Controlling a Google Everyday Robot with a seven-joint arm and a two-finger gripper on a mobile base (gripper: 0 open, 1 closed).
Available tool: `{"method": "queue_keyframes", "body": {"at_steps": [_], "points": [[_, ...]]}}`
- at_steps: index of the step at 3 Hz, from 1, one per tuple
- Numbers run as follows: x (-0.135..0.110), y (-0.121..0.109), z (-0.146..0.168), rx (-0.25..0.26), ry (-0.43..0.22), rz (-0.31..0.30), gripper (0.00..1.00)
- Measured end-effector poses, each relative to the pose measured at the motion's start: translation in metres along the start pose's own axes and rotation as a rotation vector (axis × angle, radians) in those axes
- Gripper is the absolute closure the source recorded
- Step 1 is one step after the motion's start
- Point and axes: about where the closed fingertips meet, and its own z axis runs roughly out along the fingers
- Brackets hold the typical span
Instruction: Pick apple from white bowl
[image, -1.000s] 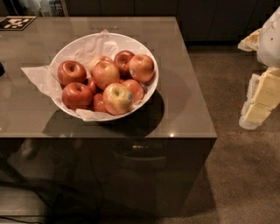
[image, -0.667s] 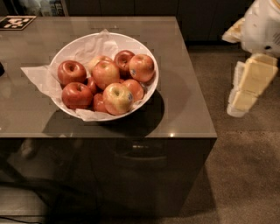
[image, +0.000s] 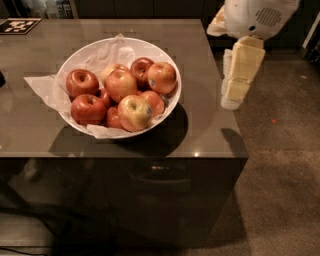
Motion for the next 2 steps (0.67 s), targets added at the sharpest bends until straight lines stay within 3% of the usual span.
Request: {"method": "queue_keyframes", "body": {"at_steps": [1,2], "points": [[-0.0227,0.0038,0.0113,-0.036,-0.062,-0.048,0.00],[-0.0265,-0.0021,0.0103,-0.009,-0.073,-0.047,0.00]]}}
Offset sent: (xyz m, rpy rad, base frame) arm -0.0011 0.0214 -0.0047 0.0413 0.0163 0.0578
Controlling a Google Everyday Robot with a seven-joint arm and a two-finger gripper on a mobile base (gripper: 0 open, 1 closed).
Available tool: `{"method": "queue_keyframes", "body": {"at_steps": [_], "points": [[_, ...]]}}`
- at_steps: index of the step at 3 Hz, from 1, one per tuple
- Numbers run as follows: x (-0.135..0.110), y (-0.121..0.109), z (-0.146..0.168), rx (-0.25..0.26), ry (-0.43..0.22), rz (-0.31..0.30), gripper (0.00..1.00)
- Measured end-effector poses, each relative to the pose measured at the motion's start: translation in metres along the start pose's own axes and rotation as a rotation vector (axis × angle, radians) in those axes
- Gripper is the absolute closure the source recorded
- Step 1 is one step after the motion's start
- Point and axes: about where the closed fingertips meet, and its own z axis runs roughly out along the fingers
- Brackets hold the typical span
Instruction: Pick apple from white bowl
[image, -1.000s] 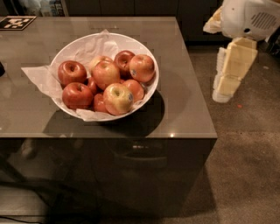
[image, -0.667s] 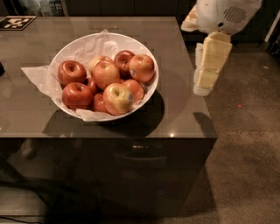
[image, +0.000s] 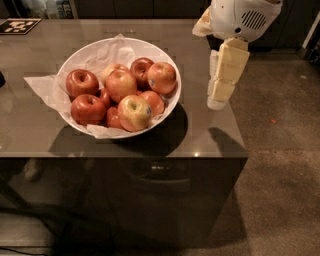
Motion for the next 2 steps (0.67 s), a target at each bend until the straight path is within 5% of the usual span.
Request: {"method": "queue_keyframes", "body": {"at_steps": [2], "points": [[-0.049,-0.073,0.043,-0.029,-0.094,-0.073,0.00]]}}
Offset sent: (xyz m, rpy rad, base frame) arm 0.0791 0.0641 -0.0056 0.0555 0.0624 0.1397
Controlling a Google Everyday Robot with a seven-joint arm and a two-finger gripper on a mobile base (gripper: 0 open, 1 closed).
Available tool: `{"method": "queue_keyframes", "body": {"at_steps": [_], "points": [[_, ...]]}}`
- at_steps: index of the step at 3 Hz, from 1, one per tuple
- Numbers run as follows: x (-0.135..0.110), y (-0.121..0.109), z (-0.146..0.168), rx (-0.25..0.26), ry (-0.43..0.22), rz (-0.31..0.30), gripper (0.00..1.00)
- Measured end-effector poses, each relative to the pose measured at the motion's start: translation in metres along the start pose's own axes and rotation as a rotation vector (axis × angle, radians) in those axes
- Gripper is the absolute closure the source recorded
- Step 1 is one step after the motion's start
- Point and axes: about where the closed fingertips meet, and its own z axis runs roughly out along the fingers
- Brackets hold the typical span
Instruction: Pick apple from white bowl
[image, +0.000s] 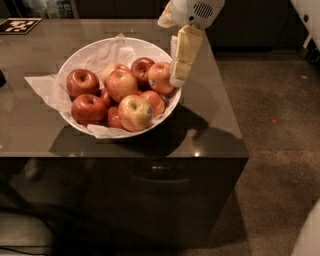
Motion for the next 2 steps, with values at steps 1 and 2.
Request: {"method": "queue_keyframes", "body": {"at_steps": [1,2], "points": [[-0.002,-0.005,0.001,0.020,-0.010,0.001,0.00],[0.008,-0.007,0.021,0.006,-0.011,0.045,0.00]]}}
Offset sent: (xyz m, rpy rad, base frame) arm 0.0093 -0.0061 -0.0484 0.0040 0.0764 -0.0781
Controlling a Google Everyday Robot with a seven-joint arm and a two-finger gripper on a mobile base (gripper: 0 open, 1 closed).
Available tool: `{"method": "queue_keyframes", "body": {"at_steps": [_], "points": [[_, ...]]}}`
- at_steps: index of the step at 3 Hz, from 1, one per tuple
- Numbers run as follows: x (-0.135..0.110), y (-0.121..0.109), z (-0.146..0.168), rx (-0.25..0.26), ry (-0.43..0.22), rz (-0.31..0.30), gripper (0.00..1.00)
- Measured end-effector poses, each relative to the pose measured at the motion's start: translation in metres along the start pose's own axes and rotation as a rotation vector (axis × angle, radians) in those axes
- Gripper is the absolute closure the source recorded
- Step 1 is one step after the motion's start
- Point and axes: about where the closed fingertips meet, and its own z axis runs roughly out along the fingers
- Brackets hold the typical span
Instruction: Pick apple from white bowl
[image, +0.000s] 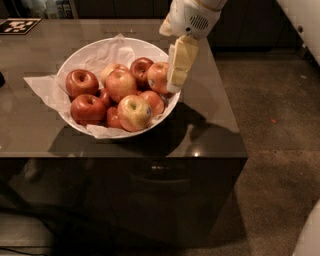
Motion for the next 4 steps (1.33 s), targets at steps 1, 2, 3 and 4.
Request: {"method": "queue_keyframes", "body": {"at_steps": [1,2,3,4], "points": [[0.008,0.003,0.022,-0.034,0.015,0.025,0.00],[0.013,0.006,0.038,-0.060,0.019,0.038,0.00],[0.013,0.006,0.039,-0.060,0.019,0.038,0.19],[0.013,0.006,0.039,-0.060,0.019,0.038,0.43]]}}
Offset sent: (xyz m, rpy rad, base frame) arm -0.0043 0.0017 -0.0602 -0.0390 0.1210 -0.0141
